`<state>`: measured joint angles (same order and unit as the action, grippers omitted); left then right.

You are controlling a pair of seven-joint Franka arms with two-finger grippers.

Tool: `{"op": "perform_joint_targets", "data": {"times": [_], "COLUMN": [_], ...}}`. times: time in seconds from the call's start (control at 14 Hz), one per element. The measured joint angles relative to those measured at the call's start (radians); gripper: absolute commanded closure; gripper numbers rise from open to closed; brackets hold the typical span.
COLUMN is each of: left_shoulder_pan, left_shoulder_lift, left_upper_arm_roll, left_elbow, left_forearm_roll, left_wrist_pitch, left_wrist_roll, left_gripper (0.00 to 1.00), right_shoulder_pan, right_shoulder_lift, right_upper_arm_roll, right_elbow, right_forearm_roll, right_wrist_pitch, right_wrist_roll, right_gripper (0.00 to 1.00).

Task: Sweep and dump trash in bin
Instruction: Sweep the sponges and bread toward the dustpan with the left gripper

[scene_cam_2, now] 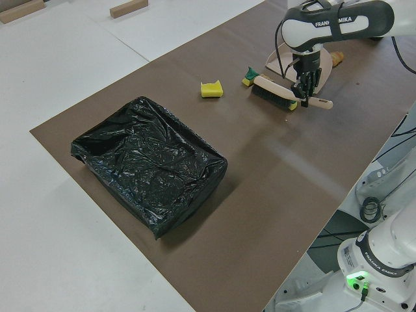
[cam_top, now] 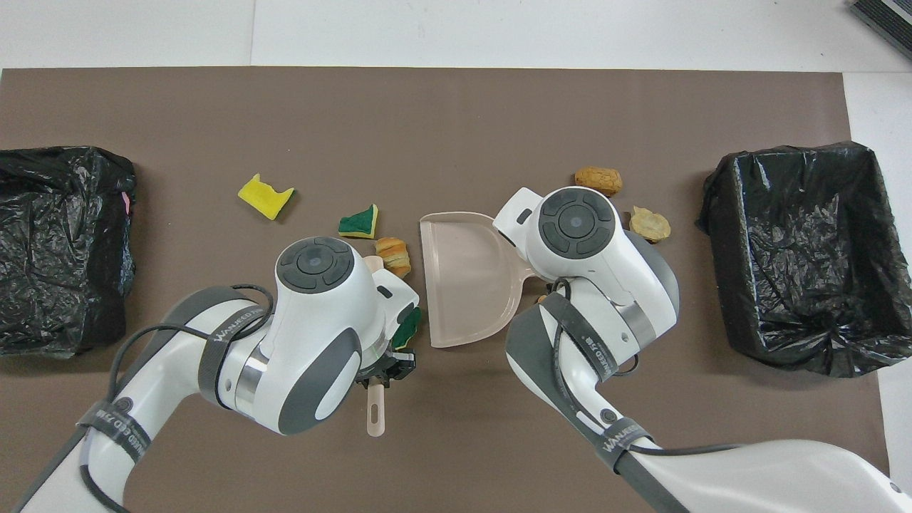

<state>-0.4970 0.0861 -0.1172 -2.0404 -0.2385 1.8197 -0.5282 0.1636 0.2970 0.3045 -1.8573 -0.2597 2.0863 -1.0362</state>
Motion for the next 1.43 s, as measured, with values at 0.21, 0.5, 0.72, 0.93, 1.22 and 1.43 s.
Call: {"op": "perform_joint_targets", "data": {"times": [0.21, 0.5, 0.72, 0.93, 1.22, 1.43], "left_shoulder_pan": [0.069, 0.326, 0.411, 0.429, 0.497, 0.505], "left_shoulder_lift": [-0.047, -0.069, 0.038, 0.176, 0.266, 0.277], "left_upper_arm_roll": [0.031, 0.056, 0.059, 0.055, 0.055, 0.052], "left_elbow": [0.04, 0.08, 0.151, 0.219, 0.315, 0.344], "left_forearm_roll": [0.001, 0.131, 0.196, 0.218, 0.315, 0.323], "left_wrist_pitch": [-0.064, -0.125, -0.11, -0.025, 0.043, 0.062], "left_wrist_roll": [0.039, 0.456, 0.607, 0.614, 0.66, 0.684], "left_gripper": [1.0, 1.0, 1.0, 1.0, 1.0, 1.0], "right_shoulder_pan": [0.0, 0.0, 0.0, 0.0, 0.0, 0.0], "right_shoulder_lift": [0.0, 0.0, 0.0, 0.0, 0.0, 0.0], "right_upper_arm_roll": [0.0, 0.0, 0.0, 0.0, 0.0, 0.0], "right_elbow": [0.0, 0.0, 0.0, -0.001, -0.001, -0.001], "right_forearm_roll": [0.0, 0.0, 0.0, 0.0, 0.0, 0.0], "right_wrist_pitch": [0.0, 0.0, 0.0, 0.0, 0.0, 0.0], "right_wrist_roll": [0.005, 0.005, 0.005, 0.009, 0.012, 0.012], "right_gripper": [1.0, 1.0, 1.0, 1.0, 1.0, 1.0]}}
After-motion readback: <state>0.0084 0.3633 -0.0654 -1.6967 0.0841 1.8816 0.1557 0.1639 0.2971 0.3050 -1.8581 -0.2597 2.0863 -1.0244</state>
